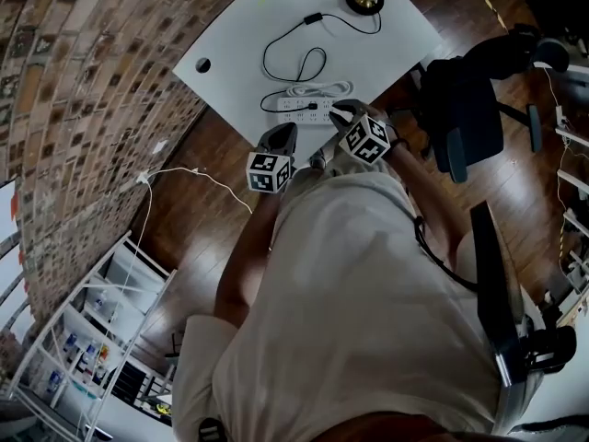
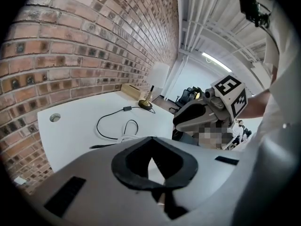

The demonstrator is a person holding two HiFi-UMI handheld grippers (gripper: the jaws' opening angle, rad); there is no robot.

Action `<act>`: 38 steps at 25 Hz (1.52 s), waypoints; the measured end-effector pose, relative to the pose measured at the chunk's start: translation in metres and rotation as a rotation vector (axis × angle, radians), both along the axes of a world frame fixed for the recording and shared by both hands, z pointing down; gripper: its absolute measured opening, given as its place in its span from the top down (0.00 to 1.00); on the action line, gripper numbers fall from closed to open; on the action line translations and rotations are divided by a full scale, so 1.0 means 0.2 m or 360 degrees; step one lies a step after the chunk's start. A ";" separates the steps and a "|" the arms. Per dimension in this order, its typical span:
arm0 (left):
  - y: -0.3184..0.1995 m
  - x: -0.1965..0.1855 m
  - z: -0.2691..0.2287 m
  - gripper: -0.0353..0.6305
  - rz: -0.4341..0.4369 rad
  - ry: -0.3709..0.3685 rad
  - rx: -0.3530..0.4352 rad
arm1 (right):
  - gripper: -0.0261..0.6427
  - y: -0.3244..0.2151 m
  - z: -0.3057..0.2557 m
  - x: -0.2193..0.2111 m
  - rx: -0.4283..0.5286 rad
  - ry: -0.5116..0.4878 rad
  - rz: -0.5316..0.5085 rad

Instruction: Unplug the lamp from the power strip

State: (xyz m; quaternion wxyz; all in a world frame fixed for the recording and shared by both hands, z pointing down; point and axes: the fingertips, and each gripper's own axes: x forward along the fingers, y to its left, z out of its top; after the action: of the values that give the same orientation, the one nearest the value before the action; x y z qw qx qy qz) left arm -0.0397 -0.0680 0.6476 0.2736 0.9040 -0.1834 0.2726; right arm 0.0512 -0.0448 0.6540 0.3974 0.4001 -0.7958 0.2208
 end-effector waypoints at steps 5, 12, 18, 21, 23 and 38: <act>-0.05 -0.02 0.00 0.94 -0.0064 -0.0014 -0.0011 | 0.89 -0.03 0.05 -0.04 -0.0067 -0.0049 -0.0088; -0.06 -0.03 0.02 0.94 -0.0124 -0.0043 -0.0035 | 0.89 -0.07 0.09 -0.07 -0.0102 -0.0053 -0.0211; -0.09 -0.06 0.08 0.94 -0.0224 -0.0091 -0.0068 | 0.89 -0.11 0.13 -0.08 -0.0125 -0.0063 -0.0312; -0.11 -0.08 0.12 0.94 -0.0272 -0.0115 -0.0084 | 0.89 -0.12 0.15 -0.08 -0.0143 -0.0065 -0.0348; -0.13 -0.10 0.13 0.94 -0.0320 -0.0128 -0.0090 | 0.89 -0.13 0.16 -0.07 -0.0152 -0.0065 -0.0384; -0.01 -0.05 0.40 0.94 -0.0537 -0.0288 -0.0208 | 0.88 -0.15 0.28 -0.08 -0.0207 -0.0109 -0.0745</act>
State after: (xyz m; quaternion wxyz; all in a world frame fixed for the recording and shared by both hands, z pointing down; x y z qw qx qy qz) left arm -0.0492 -0.0697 0.7268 0.3559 0.8126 -0.3380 0.3144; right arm 0.0346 -0.0739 0.7092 0.4356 0.1705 -0.8639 0.1868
